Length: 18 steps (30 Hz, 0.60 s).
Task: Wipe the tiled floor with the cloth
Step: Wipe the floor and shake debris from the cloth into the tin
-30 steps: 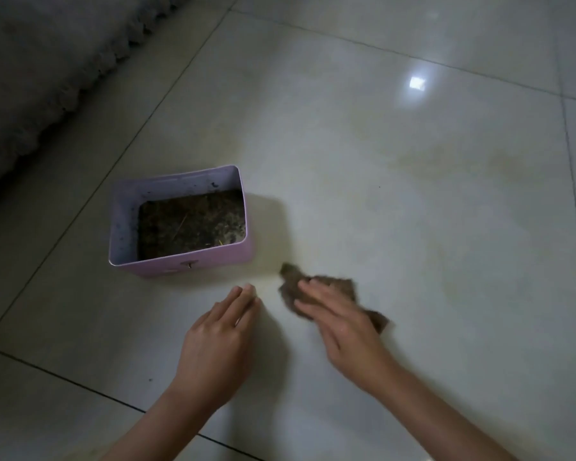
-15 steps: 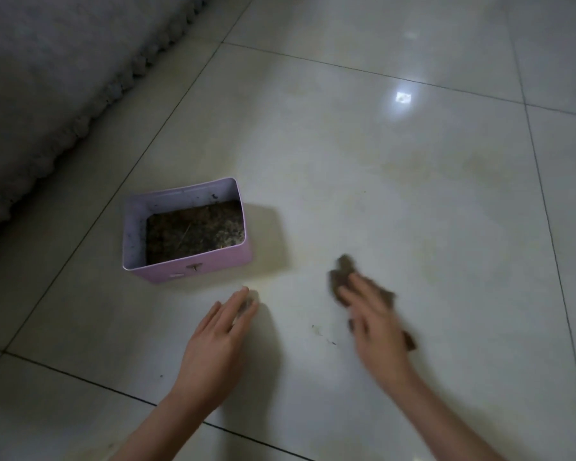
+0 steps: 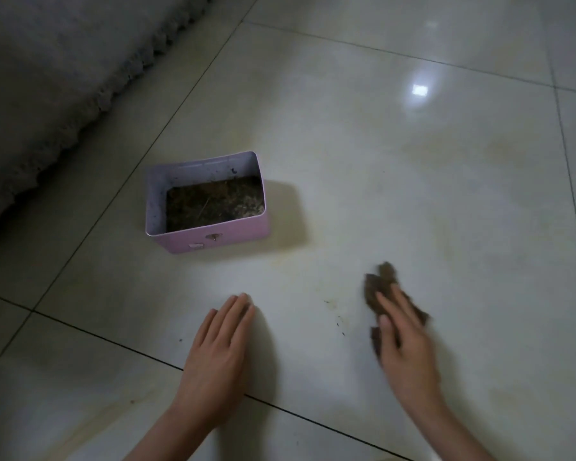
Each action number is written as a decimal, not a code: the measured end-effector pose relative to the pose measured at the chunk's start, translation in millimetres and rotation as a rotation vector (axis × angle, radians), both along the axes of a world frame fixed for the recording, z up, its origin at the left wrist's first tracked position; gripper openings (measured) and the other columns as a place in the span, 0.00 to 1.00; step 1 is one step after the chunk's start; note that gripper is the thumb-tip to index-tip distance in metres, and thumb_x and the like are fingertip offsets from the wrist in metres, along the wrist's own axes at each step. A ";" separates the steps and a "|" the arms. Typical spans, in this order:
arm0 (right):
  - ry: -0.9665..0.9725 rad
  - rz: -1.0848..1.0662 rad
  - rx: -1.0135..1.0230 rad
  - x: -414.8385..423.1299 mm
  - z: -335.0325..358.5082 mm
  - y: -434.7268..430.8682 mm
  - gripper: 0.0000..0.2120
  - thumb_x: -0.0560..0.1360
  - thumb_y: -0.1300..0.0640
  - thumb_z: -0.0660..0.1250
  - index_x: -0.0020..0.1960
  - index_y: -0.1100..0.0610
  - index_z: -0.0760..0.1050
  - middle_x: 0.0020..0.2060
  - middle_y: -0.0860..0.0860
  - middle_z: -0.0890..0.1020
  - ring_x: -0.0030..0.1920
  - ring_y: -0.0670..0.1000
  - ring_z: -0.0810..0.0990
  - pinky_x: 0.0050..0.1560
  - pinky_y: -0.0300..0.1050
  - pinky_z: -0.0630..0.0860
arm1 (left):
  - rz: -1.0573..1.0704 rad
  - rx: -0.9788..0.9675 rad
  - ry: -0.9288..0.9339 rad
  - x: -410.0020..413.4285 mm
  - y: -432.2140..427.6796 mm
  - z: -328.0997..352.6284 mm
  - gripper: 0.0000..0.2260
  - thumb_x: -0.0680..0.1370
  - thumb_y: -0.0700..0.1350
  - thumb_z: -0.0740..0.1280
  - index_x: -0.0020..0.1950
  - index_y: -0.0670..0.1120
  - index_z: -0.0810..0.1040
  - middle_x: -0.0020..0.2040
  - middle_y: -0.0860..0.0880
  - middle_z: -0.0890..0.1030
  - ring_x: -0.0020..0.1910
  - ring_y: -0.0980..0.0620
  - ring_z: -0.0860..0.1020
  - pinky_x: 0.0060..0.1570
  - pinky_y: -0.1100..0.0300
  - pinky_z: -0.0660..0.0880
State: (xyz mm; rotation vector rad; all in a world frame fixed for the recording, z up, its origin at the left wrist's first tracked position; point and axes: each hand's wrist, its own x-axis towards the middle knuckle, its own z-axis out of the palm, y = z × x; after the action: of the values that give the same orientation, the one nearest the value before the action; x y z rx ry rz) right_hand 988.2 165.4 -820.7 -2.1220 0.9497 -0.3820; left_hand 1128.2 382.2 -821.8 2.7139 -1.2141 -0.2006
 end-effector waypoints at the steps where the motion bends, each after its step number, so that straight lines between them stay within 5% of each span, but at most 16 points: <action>1: -0.027 0.038 0.035 11.4 0.4 10.6 0.17 0.79 0.69 0.61 0.66 0.60 0.75 0.71 0.50 0.69 0.72 0.48 0.67 0.69 0.28 0.56 | -0.011 -0.002 0.000 0.3 0.3 -0.9 0.28 0.64 0.31 0.60 0.64 0.35 0.76 0.67 0.38 0.74 0.66 0.37 0.73 0.69 0.51 0.58; 6: 0.125 0.379 0.182 43.6 14.7 15.3 0.23 0.82 0.58 0.59 0.76 0.53 0.61 0.77 0.45 0.51 0.77 0.42 0.50 0.72 0.30 0.45 | -0.038 0.004 0.047 4.9 2.8 0.6 0.25 0.71 0.38 0.54 0.66 0.36 0.75 0.69 0.40 0.73 0.68 0.40 0.72 0.68 0.50 0.62; 10: 0.562 0.787 -0.086 31.7 33.0 -26.4 0.37 0.79 0.44 0.63 0.79 0.48 0.46 0.77 0.45 0.37 0.77 0.44 0.43 0.72 0.33 0.43 | -0.060 -0.014 0.074 7.8 9.1 -1.8 0.23 0.78 0.42 0.53 0.70 0.38 0.71 0.72 0.43 0.70 0.71 0.42 0.68 0.68 0.52 0.59; 14: 0.733 1.012 -0.308 32.7 46.9 -40.9 0.48 0.74 0.48 0.70 0.78 0.43 0.37 0.74 0.47 0.28 0.77 0.46 0.40 0.70 0.39 0.59 | -0.071 -0.016 0.092 8.0 9.7 -3.6 0.22 0.80 0.44 0.52 0.72 0.38 0.69 0.73 0.44 0.68 0.73 0.44 0.65 0.70 0.54 0.56; 18: 0.714 1.011 -0.372 54.6 41.4 -20.9 0.44 0.73 0.53 0.71 0.79 0.46 0.46 0.77 0.51 0.38 0.75 0.52 0.48 0.67 0.45 0.67 | -0.040 -0.009 0.100 6.8 6.5 -3.1 0.22 0.80 0.45 0.52 0.71 0.39 0.70 0.72 0.44 0.70 0.72 0.44 0.67 0.71 0.53 0.59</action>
State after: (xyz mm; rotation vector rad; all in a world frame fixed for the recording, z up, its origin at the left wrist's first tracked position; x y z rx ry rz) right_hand 1042.8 144.5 -779.2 -2.8120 0.0194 0.8030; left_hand 1135.1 388.6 -824.9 2.6388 -1.2384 -0.3308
